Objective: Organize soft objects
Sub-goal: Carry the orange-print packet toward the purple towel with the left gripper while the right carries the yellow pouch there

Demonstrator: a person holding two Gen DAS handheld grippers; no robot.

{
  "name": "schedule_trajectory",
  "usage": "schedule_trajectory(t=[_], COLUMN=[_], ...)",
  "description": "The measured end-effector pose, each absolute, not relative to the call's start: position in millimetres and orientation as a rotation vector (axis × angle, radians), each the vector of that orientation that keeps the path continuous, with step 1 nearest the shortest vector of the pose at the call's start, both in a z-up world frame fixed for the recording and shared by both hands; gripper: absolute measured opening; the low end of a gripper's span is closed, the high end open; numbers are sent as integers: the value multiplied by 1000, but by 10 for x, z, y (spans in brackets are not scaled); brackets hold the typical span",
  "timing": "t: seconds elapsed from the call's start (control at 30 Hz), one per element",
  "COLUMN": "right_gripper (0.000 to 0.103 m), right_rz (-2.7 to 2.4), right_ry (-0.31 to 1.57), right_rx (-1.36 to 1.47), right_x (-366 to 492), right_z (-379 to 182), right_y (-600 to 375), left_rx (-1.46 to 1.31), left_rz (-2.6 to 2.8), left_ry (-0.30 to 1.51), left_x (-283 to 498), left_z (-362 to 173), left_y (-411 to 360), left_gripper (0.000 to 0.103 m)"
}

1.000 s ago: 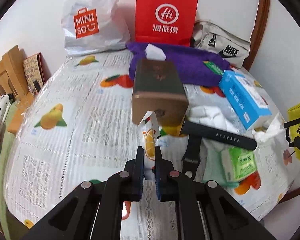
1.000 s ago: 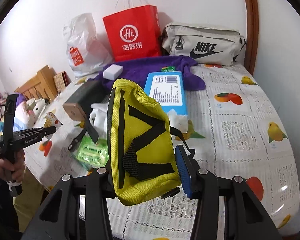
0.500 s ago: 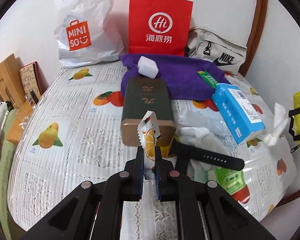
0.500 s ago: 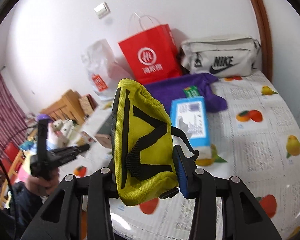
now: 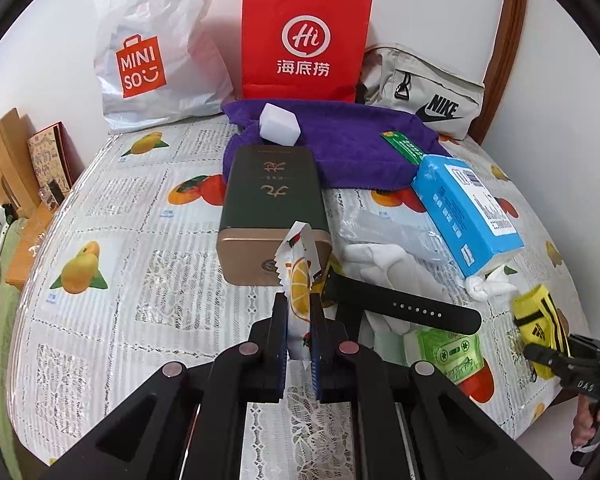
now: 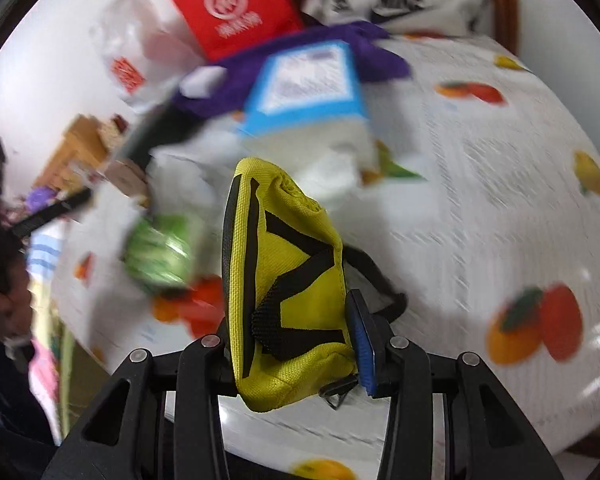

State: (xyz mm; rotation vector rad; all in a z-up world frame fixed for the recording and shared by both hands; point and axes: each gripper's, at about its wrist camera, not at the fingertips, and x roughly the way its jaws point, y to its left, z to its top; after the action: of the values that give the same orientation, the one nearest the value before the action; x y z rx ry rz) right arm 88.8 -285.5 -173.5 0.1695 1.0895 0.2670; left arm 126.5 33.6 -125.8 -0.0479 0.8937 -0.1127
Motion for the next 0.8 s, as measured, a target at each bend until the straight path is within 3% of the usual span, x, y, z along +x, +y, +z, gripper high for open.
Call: schedule_trajectory(t=[0.8], right_gripper=[41], right_rz=[319], right_ry=[955], right_rx=[194], right_x=[1229], right_z=[-1208], right_y=[-2880], left_rx=[-62], left_rz=[-87], left_ry=[838], left_x=[1559], left_z=[-894], left_y=[404], left_gripper=[9])
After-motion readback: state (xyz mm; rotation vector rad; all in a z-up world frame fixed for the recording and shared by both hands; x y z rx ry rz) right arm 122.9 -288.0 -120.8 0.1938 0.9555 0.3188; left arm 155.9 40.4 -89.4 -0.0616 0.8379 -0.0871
